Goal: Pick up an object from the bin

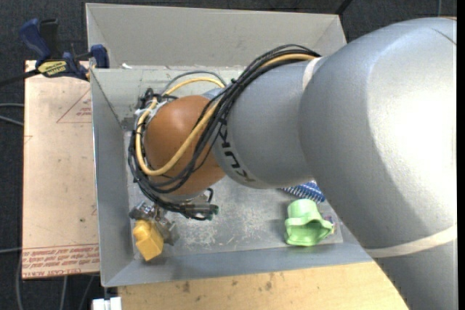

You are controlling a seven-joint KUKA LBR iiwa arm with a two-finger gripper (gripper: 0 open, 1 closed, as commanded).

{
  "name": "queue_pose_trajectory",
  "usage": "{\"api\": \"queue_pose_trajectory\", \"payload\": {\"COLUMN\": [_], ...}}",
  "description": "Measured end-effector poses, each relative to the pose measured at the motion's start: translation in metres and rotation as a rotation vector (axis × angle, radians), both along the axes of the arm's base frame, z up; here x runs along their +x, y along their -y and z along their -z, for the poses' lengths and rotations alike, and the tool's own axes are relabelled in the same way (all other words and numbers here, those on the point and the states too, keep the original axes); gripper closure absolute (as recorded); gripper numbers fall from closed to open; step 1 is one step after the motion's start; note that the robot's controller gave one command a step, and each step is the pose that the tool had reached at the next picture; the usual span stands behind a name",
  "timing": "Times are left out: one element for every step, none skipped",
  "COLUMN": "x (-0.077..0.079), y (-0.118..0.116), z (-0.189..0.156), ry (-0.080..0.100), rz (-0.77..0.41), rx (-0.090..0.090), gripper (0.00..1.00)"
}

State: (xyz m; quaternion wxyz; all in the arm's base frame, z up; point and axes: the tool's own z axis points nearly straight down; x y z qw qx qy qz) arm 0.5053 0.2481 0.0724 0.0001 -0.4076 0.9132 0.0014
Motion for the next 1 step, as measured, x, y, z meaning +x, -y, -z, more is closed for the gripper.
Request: {"api": "queue_pose_trajectory", "payload": {"x": [-0.0161], "y": [-0.0037], "z": [-0.1477], "ry": [0.010], "rz": [0.085], "rx": [0.004], "gripper": [1.00]}}
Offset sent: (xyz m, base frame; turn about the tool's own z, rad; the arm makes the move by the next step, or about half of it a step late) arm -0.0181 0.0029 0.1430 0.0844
